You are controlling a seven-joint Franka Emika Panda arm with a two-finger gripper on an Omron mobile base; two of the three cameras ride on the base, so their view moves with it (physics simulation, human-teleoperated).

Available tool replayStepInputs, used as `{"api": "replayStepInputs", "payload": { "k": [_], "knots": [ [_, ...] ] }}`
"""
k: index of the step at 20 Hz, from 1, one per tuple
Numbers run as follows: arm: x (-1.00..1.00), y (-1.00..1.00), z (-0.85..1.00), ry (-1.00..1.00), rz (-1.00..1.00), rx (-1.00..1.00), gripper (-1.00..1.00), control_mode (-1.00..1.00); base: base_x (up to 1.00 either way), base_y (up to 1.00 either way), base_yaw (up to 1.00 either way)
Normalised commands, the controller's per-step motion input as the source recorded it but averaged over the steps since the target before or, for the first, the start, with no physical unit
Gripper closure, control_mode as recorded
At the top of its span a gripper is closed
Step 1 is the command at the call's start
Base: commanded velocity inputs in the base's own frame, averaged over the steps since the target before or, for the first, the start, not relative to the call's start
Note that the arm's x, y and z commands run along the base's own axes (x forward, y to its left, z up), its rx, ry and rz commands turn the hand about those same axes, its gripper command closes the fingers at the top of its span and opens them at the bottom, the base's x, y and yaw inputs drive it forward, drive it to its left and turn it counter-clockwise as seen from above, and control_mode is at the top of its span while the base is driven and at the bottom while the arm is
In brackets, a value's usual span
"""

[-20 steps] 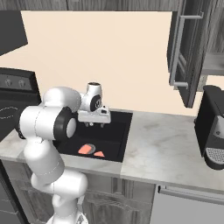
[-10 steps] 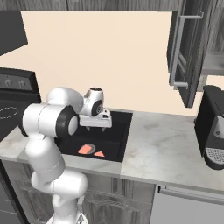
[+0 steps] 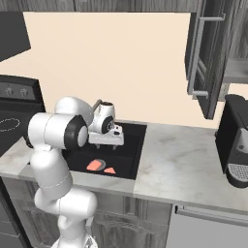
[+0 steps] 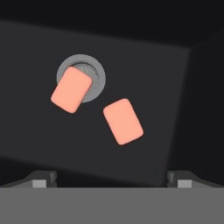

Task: Pick up the bar soap and bar soap from the sink, and place them back in the cabinet, and close the cabinet doors.

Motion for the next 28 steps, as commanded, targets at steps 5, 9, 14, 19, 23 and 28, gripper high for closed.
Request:
{"api": "replayStepInputs", "payload": {
  "k": [5,9,14,19,23,28],
  "knots": [
    [0.0,0.0,-0.17,0.0,0.0,0.0,-1.0,-1.0,0.0,0.0,0.0],
    [0.0,0.0,-0.18,0.0,0.0,0.0,-1.0,-1.0,0.0,0.0,0.0],
    [0.0,0.0,-0.17,0.0,0.0,0.0,-1.0,-1.0,0.0,0.0,0.0],
    [0.02,0.0,-0.17,0.0,0.0,0.0,-1.0,-1.0,0.0,0.0,0.0],
    [0.02,0.0,-0.16,0.0,0.0,0.0,-1.0,-1.0,0.0,0.0,0.0],
    [0.01,0.0,-0.15,0.0,0.0,0.0,-1.0,-1.0,0.0,0.0,0.0]
  ]
}}
